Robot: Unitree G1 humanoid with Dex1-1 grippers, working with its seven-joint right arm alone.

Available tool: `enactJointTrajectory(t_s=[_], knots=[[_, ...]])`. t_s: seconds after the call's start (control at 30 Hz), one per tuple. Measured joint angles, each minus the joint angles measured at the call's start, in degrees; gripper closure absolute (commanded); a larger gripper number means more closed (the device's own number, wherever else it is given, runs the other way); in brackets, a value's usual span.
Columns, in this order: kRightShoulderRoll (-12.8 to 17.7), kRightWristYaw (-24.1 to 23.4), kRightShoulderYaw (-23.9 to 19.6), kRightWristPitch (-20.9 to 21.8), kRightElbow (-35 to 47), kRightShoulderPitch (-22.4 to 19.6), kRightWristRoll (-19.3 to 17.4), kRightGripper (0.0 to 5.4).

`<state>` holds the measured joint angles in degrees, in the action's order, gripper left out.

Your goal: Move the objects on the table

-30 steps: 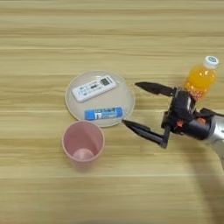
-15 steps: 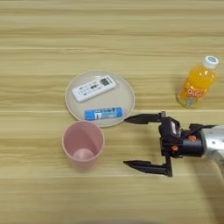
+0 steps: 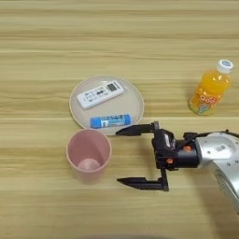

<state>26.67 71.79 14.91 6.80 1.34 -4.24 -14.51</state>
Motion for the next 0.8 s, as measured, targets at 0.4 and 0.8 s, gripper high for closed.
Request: enactJointTrajectory(t_s=[0.4, 0.8], knots=[[-3.1, -0.3, 2.5, 0.3, -1.2, -1.7, 2.8, 0.04], [-6.3, -1.7, 3.8, 1.4, -3.9, -3.4, 5.0, 0.04]])
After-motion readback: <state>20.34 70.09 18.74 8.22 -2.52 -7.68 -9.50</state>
